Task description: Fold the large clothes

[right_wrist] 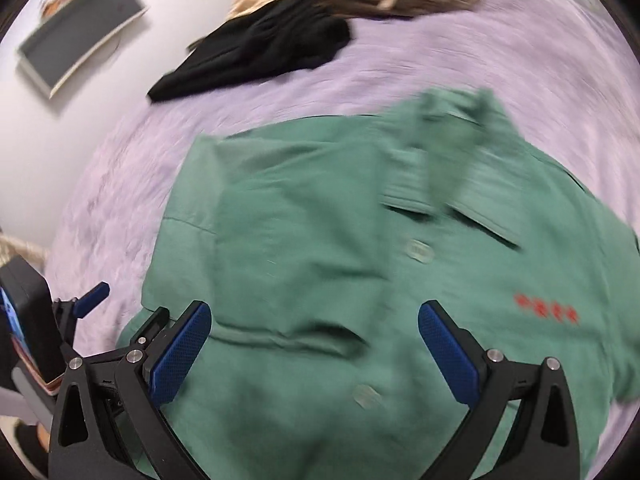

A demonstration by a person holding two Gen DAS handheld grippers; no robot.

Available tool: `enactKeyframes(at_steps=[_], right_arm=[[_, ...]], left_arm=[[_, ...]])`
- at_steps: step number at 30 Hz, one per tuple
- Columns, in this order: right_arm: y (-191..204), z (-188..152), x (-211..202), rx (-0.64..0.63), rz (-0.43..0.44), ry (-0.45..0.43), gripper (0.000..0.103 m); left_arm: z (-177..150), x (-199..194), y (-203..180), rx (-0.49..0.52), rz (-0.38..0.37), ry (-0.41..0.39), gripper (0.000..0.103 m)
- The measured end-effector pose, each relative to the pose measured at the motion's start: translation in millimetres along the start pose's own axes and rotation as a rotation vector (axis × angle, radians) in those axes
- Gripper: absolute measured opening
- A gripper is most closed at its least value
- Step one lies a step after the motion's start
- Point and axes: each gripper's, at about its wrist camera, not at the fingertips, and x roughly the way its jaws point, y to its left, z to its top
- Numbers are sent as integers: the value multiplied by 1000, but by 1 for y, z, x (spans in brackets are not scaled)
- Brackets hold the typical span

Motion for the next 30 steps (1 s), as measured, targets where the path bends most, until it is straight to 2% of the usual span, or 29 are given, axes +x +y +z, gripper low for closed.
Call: enactKeyframes(at_steps=[1, 3, 4, 7, 8, 11, 14, 16, 18, 19, 20, 21, 22, 25, 27, 28, 29, 30], right_arm=[[13, 3, 13, -39, -36, 5, 103], [30, 5, 41, -120, -189, 36, 102], [30, 5, 50, -138, -236, 43, 94], [5, 6, 39, -40, -139, 29, 16], [-7, 6, 28, 5, -139, 9, 5], [-63, -2, -14, 196, -106, -95, 5], [-133, -24, -38, 426, -80, -114, 5], [-153, -35, -42, 478, -8, -87, 10], [-138, -35, -42, 417, 14, -65, 12], [-125, -31, -40, 371, 29, -66, 25], [-109, -26, -37, 333, 59, -75, 61], [-92, -19, -32, 303, 92, -89, 80], [-72, -13, -26, 274, 118, -102, 91], [-14, 9, 5, 164, 107, -86, 91], [21, 19, 31, 62, 21, -63, 90], [35, 23, 47, 3, -51, -35, 89], [43, 24, 59, -46, -125, -12, 75], [45, 23, 69, -82, -190, 7, 54]], left_arm=[[-4, 10, 10, -28, 18, 30, 89], [-8, 25, 26, -78, 20, 51, 89], [-10, 28, 30, -89, 13, 44, 89], [-9, 36, 26, -87, 30, 17, 89], [-10, 38, 27, -97, 29, 21, 89], [-10, 42, 29, -133, 1, 24, 89], [-9, 45, 31, -134, -20, 28, 89], [-7, 45, 29, -129, -22, 29, 89], [-7, 46, 28, -121, -15, 27, 89], [-8, 45, 27, -117, -10, 24, 89], [-8, 45, 25, -114, -2, 21, 89], [-8, 45, 24, -112, 4, 19, 89], [-9, 45, 23, -111, 11, 18, 90], [-10, 43, 21, -109, 25, 19, 90], [-10, 42, 22, -106, 24, 21, 90], [-11, 42, 23, -108, 19, 25, 90], [-11, 42, 24, -111, 13, 28, 90], [-12, 43, 26, -117, 3, 32, 90]])
